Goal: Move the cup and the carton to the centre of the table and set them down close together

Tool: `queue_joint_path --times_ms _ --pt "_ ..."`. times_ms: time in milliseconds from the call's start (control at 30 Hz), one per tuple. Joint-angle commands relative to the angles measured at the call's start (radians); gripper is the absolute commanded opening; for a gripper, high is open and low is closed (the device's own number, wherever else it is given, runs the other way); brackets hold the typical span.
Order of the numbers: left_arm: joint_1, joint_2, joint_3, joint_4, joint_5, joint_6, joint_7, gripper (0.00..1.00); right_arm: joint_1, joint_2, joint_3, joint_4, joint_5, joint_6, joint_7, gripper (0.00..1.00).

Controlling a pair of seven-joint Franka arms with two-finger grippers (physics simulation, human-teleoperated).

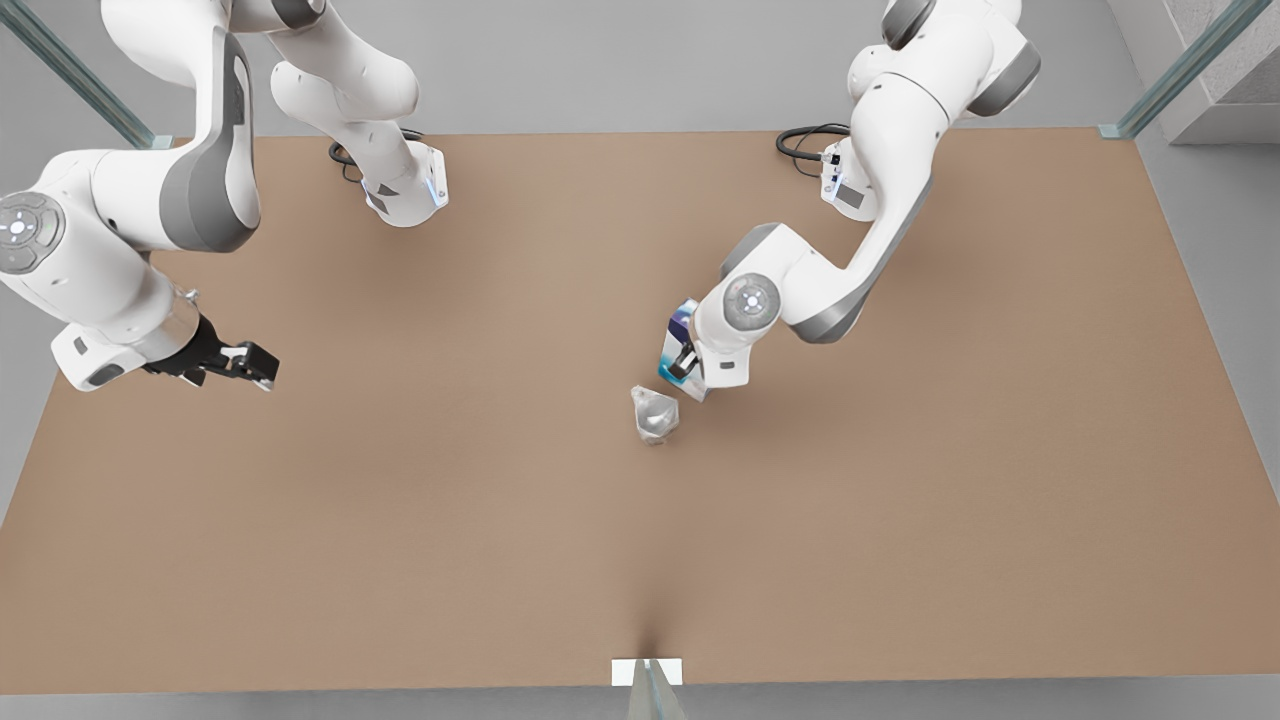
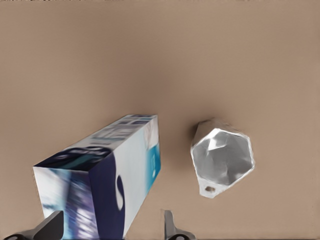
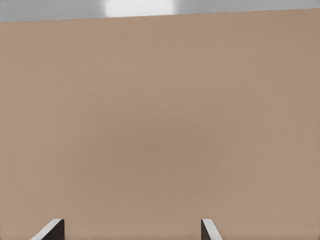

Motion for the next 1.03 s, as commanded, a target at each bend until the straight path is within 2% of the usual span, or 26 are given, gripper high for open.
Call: queue_joint_path --times_ms 0,100,200,267,300,367,400,467,567,600,667,1000 --pt "0.000 0.000 0.000 0.001 0.001 0.000 0.000 1.00 0.000 0.001 0.000 0.000 0.000 0.000 0.000 1.00" --pt "0.000 0.000 0.000 0.039 0.015 -0.008 -0.002 1.00 0.000 0.005 0.000 0.000 -0.003 0.002 0.000 1.00" --pt "0.090 0.000 0.003 0.206 0.041 -0.170 0.066 1.00 0.001 0.008 0.000 0.002 -0.005 0.002 0.002 1.00" --pt "0.271 -0.002 0.008 0.322 0.038 -0.454 0.547 1.00 0.001 0.008 0.000 0.002 -0.003 0.002 0.002 1.00" --pt "0.325 -0.002 0.093 0.387 0.036 -0.557 0.824 1.00 0.001 0.010 0.000 0.002 0.001 0.002 0.003 1.00" --pt "0.508 -0.003 0.100 0.453 0.044 -0.660 1.222 1.00 0.003 0.010 0.000 0.002 0.000 0.002 0.003 1.00" --pt "0.521 -0.057 0.104 0.453 0.145 -0.658 1.319 1.00 0.004 0.010 0.000 0.002 -0.002 0.002 0.003 1.00" --pt "0.521 -0.193 0.187 0.435 0.064 -0.657 1.359 1.00 0.007 0.027 0.000 0.017 0.000 0.002 0.003 1.00" --pt "0.529 -0.253 0.195 0.415 0.064 -0.643 1.463 1.00 0.001 0.031 0.000 0.036 -0.005 0.003 -0.008 1.00" --pt "0.514 -0.331 0.224 0.303 0.061 -0.574 1.474 1.00 0.000 0.031 -0.002 0.040 -0.006 0.025 -0.026 1.00" --pt "0.471 -0.325 0.247 0.258 0.046 -0.515 1.480 1.00 0.000 0.028 -0.002 0.045 -0.003 0.026 -0.066 1.00" --pt "0.466 -0.310 0.248 0.258 0.044 -0.518 1.477 1.00 0.001 0.027 -0.005 0.045 -0.006 0.017 -0.063 1.00"
